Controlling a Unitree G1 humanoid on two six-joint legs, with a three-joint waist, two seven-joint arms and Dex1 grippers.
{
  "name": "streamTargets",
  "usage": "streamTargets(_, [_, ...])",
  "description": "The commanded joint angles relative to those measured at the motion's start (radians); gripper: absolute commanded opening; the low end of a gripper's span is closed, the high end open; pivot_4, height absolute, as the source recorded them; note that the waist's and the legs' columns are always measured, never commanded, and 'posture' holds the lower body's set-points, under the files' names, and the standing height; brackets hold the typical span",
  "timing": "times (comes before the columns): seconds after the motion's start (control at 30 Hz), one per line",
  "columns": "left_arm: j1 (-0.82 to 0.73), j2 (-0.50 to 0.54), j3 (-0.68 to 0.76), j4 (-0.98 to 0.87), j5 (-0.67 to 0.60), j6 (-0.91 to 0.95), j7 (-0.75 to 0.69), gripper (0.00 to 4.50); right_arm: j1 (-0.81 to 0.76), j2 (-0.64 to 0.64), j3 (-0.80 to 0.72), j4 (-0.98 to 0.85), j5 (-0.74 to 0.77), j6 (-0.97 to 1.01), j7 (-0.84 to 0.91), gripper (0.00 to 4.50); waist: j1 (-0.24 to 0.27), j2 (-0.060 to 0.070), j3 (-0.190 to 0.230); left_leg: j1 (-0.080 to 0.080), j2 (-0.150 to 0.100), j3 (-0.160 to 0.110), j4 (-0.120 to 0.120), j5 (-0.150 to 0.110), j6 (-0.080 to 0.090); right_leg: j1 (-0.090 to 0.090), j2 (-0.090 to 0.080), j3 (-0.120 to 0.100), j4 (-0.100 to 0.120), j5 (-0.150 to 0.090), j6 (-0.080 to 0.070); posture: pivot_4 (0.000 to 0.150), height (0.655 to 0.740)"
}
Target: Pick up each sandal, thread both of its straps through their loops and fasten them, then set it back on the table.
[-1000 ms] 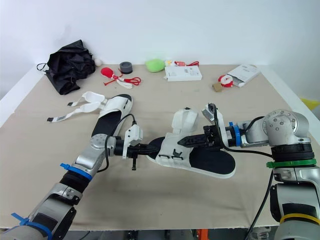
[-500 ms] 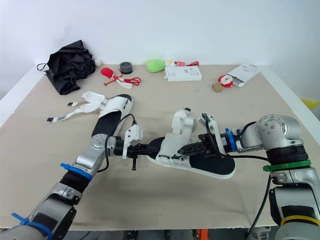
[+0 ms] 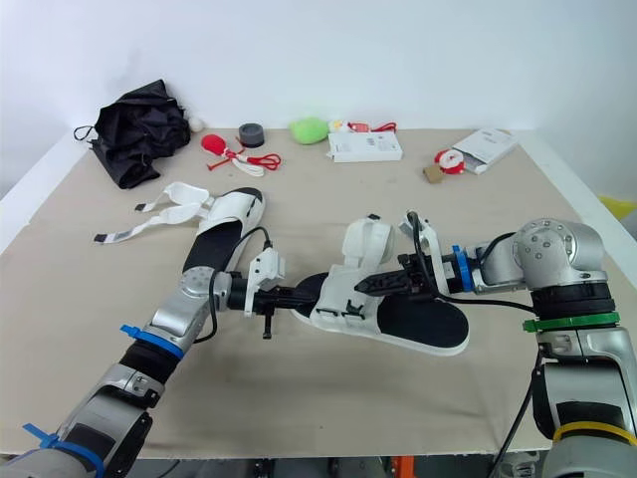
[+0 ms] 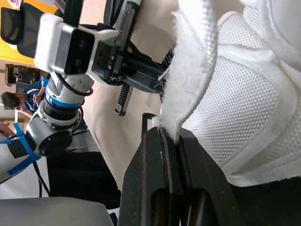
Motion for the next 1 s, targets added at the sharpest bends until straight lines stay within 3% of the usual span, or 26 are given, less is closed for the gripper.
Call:
streamTargets(0.03, [0.059, 0.019, -0.065, 0.091, 0.063, 0.063, 0.0, 0.0, 0.004, -0.02, 0.0, -0.042, 0.034, 0.008, 0.015, 0.08, 0.0, 0.0, 0.0, 0.0, 0.0, 0.0, 0.0, 0.0, 0.0, 0.0, 0.0, 0.0, 0.0, 0.0, 0.0, 0.15, 0.74])
streamTargets(0.63, [0.058, 0.016, -0.064, 0.099, 0.062, 0.064, 0.0, 0.0, -0.069, 0.001, -0.059, 0.071, 0.08, 0.008, -0.003, 0.08, 0.0, 0.0, 0.0, 0.0, 0.0, 0.0, 0.0, 0.0, 0.0, 0.0, 0.0, 0.0, 0.0, 0.0, 0.0, 0.15, 0.74])
streamTargets(1.0, [0.057, 0.017, -0.061, 0.097, 0.062, 0.066, 0.003, 0.0, 0.024, -0.006, -0.039, 0.005, 0.135, 0.008, -0.042, 0.08, 0.0, 0.0, 0.0, 0.0, 0.0, 0.0, 0.0, 0.0, 0.0, 0.0, 0.0, 0.0, 0.0, 0.001, 0.0, 0.15, 0.74])
